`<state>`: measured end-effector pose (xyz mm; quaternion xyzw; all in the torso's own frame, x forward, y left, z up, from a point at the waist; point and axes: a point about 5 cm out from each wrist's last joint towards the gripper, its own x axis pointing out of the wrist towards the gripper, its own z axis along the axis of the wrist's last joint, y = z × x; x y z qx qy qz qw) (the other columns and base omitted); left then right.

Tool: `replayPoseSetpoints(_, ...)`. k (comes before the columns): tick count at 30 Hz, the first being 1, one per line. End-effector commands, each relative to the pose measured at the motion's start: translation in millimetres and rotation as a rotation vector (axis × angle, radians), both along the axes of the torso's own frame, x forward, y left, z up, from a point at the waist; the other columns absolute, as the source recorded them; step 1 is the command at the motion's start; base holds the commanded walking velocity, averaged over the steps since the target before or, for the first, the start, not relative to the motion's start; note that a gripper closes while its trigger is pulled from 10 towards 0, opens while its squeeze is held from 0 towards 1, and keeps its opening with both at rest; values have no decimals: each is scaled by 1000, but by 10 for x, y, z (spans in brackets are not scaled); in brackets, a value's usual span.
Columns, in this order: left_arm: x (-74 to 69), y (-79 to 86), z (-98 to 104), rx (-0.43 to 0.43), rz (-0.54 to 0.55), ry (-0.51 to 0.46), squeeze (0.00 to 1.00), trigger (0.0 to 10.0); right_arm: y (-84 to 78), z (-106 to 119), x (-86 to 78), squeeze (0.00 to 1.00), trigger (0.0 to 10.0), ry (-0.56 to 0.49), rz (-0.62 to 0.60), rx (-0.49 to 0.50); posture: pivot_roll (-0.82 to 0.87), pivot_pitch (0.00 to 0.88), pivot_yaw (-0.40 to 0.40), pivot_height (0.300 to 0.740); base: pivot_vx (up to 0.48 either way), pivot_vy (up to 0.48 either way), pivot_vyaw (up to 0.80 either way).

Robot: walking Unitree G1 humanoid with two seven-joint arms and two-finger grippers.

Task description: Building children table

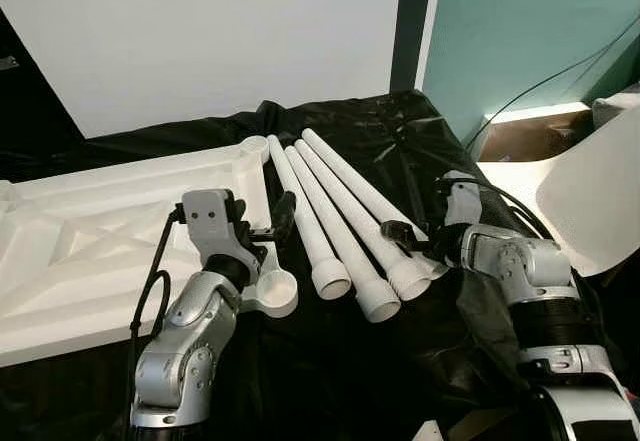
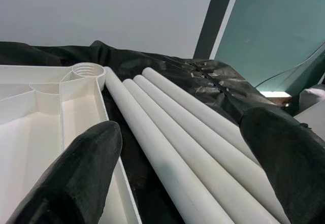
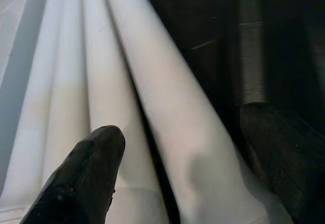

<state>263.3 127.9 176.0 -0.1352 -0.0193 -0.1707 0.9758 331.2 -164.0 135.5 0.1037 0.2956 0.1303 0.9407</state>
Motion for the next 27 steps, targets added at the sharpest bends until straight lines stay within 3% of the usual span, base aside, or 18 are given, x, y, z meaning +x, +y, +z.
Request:
replayPoseSetpoints(1,28,8,-41,30,11,12,0,10000,-98,-272,-117,0,10000,175,-63,-8,82,0,63,740,0,0,0)
replayPoseSetpoints(8,42,-11,-58,43,5,16,0,10000,-135,-276,-128,0,10000,228,-98,15,82,0,63,740,0,0,0)
replayPoseSetpoints(9,45,-19,-62,43,5,18,0,10000,-125,-288,-130,0,5569,230,-85,15,77,0,59,740,0,0,0)
replayPoseSetpoints(10,47,-25,-65,42,5,19,0,10000,-118,-296,-131,0,0,232,-76,14,77,0,59,740,0,0,0)
replayPoseSetpoints(23,65,-1,-107,48,43,33,0,10000,-33,-308,-122,0,0,213,-49,56,88,0,43,740,0,0,0)
replayPoseSetpoints(26,68,-9,-113,50,43,34,0,10000,-15,-280,-103,0,0,187,-43,53,89,0,42,740,0,0,0)
replayPoseSetpoints(27,69,-18,-116,51,43,34,0,10000,-8,-228,-74,0,0,129,-35,15,89,0,42,740,0,0,0)
